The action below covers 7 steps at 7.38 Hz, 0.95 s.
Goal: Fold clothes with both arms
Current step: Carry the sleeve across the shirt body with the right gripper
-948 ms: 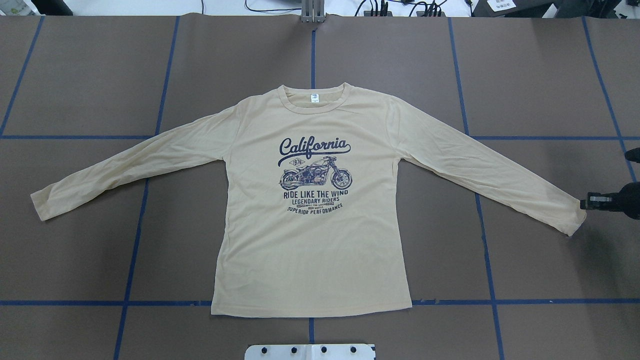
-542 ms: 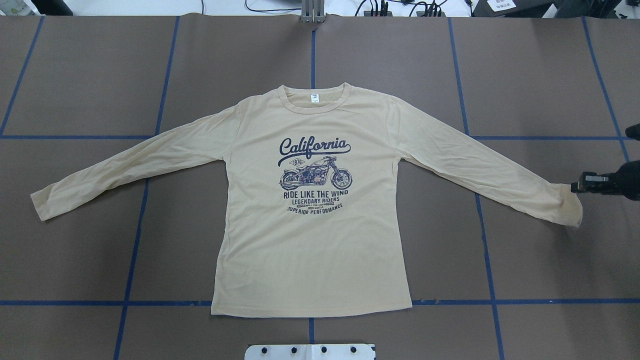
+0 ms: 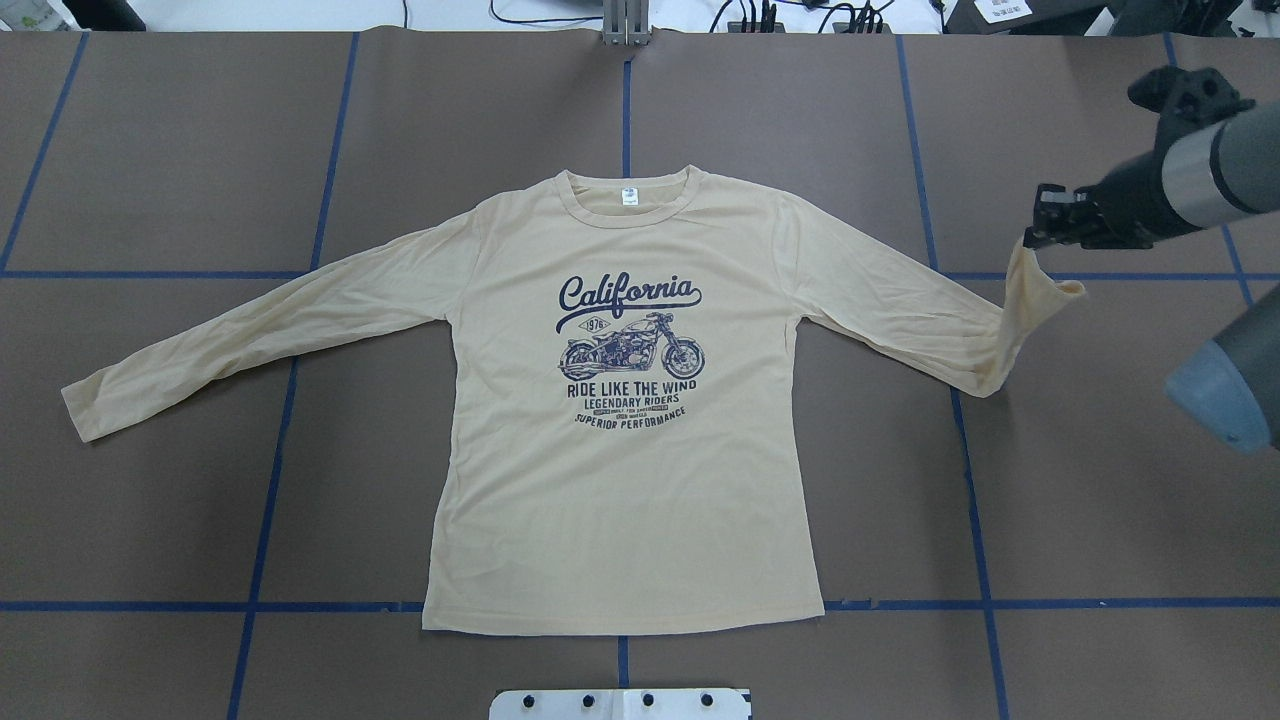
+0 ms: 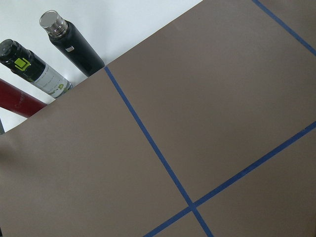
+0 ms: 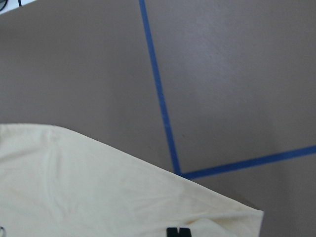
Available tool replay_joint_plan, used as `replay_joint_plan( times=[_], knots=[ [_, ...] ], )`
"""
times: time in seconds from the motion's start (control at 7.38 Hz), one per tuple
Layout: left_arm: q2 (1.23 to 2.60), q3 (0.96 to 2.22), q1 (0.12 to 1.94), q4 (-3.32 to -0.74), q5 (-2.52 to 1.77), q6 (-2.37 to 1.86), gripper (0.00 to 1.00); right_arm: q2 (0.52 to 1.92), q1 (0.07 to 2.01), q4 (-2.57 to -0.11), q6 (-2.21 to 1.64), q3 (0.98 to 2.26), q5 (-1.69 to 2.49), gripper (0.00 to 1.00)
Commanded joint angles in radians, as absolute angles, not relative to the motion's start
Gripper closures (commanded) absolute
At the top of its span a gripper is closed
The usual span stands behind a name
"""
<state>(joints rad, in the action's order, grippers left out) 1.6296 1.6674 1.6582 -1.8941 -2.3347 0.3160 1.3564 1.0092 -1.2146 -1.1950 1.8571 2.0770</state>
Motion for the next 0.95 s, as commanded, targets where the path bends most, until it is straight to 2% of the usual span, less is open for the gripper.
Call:
replay_joint_plan(
  times=[0.0,0.27,0.54,0.81],
  knots=[
    [1.631,1.667,1.658,-1.893,-2.335,0.316,0.0,1.049,0.955,-1.54,-1.339,1.852,1.964,1.0],
    [1.631,1.667,1.658,-1.89,-2.335,0.314,0.0,0.872,0.858,-1.595,-1.479,1.777,1.828,1.0],
    [1.631,1.667,1.658,-1.887,-2.333,0.314,0.0,0.609,0.792,-1.595,-1.618,1.529,1.754,1.0],
    [1.631,1.667,1.658,-1.887,-2.335,0.313,0.0,0.414,0.694,-1.591,-1.663,1.305,1.646,1.0]
  ],
)
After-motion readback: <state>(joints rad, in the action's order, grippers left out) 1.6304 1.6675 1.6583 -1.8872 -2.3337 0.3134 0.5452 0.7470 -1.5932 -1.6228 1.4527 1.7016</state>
